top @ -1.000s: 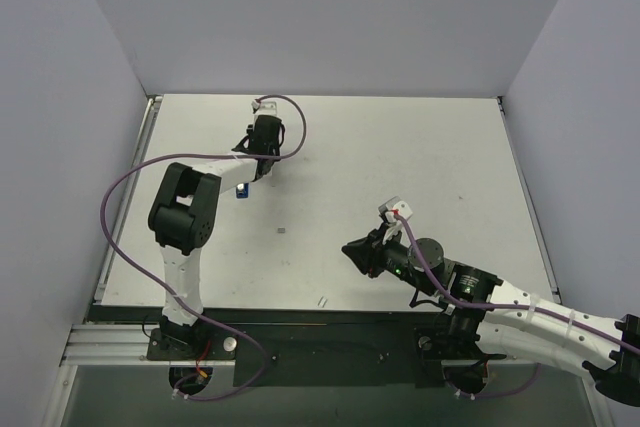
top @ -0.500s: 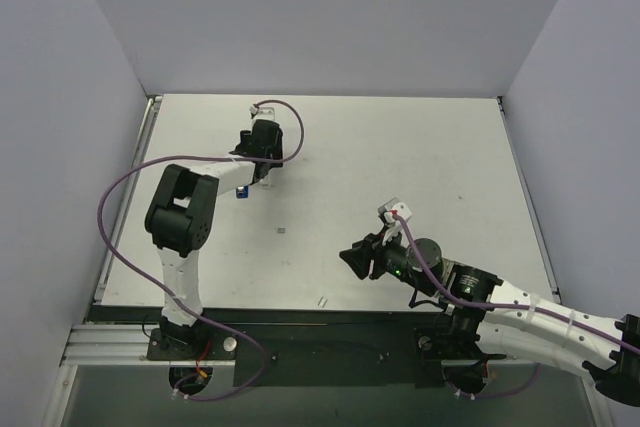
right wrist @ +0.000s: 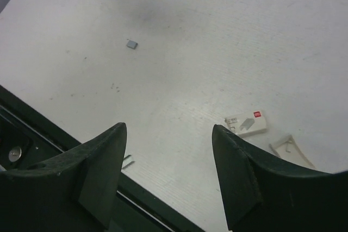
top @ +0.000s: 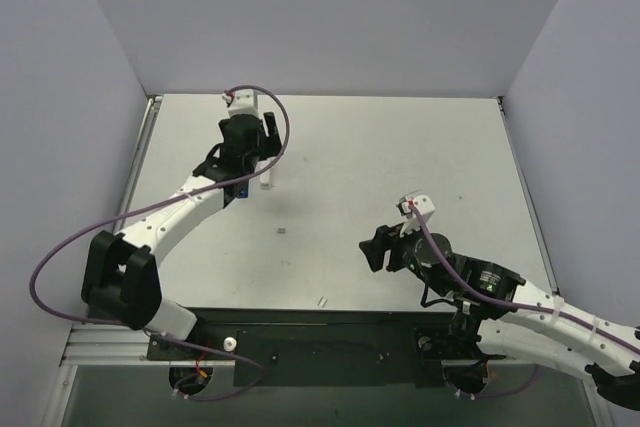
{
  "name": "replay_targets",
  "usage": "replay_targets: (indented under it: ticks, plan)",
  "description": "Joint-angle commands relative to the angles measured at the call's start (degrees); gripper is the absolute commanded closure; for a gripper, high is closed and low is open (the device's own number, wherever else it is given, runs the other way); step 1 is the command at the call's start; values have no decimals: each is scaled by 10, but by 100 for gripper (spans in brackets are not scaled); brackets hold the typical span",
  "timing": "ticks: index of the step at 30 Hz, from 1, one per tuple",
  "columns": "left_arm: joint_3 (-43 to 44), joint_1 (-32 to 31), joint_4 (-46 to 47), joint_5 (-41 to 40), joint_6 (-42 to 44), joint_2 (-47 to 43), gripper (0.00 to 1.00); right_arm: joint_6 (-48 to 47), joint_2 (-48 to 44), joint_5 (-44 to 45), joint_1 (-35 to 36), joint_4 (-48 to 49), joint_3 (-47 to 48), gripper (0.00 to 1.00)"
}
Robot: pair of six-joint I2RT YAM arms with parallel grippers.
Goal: Unload the staples from the stapler
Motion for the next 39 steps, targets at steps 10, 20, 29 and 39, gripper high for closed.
replay_targets:
  ticks: [10, 20, 29, 39]
  plan:
    - [-173, -245, -20, 12, -61, -178, 24, 117, 74, 87, -195, -204, 64, 38]
    - [-263, -414, -19, -26, -103, -193, 25, 201, 134, 25, -359, -205, 38, 35]
    - [-308, -453, 47, 1, -132, -211, 26, 336, 195, -11, -406, -196, -3, 33]
    - [-347, -476, 61, 5, -148, -250, 26, 403, 297, -4, -407, -187, -1, 34]
